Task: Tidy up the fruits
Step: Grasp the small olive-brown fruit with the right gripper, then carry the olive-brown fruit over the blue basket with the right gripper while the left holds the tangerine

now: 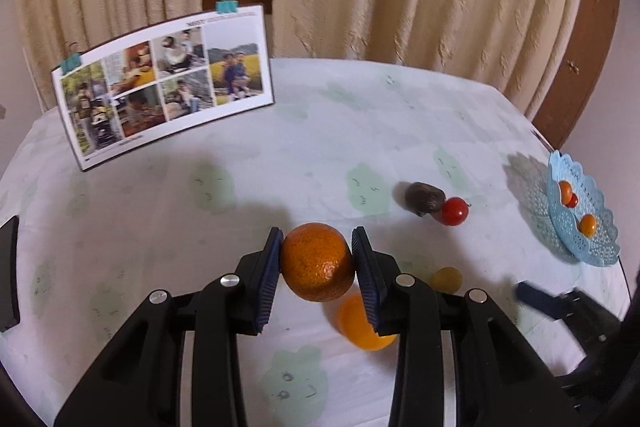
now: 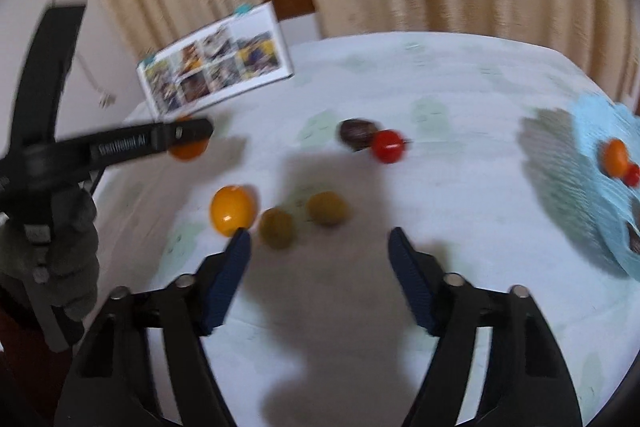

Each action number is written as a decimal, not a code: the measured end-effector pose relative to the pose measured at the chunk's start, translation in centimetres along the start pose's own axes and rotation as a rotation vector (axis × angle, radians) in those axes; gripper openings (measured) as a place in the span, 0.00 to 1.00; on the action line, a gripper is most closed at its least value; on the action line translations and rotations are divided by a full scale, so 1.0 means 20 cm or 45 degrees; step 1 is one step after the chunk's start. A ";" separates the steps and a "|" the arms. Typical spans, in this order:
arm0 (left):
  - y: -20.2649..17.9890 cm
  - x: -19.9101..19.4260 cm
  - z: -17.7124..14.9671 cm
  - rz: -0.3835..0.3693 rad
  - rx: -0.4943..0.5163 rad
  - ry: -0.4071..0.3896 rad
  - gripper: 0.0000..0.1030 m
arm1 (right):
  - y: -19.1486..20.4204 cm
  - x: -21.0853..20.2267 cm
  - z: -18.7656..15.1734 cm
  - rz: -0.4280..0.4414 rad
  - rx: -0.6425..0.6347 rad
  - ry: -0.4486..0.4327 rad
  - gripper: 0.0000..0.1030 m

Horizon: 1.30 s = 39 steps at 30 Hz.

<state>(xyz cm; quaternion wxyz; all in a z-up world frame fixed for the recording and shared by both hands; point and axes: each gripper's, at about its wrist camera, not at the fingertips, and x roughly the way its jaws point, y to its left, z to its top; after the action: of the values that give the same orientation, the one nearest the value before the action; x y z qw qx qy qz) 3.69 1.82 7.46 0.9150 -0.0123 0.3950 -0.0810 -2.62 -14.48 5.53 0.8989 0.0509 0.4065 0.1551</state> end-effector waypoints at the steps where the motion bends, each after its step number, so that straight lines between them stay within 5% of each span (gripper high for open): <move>1: 0.02 -0.02 0.00 0.002 -0.011 -0.010 0.35 | 0.03 0.04 0.01 0.016 -0.025 0.024 0.61; 15: 0.09 -0.08 -0.01 -0.012 -0.073 -0.045 0.35 | 0.13 0.29 0.05 0.060 -0.067 0.155 0.25; 24: 0.08 -0.07 -0.01 -0.008 -0.067 -0.031 0.35 | 0.07 0.17 0.02 0.053 -0.014 0.088 0.25; 39: -0.04 -0.05 -0.02 -0.008 -0.008 -0.020 0.35 | -0.32 -0.26 0.02 -0.066 0.230 -0.160 0.25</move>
<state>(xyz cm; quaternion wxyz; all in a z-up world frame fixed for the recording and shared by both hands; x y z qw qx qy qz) 2.63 1.17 7.99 0.9178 -0.0171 0.3879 -0.0826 -3.92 -22.24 8.06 0.9182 0.1310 0.3627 0.0909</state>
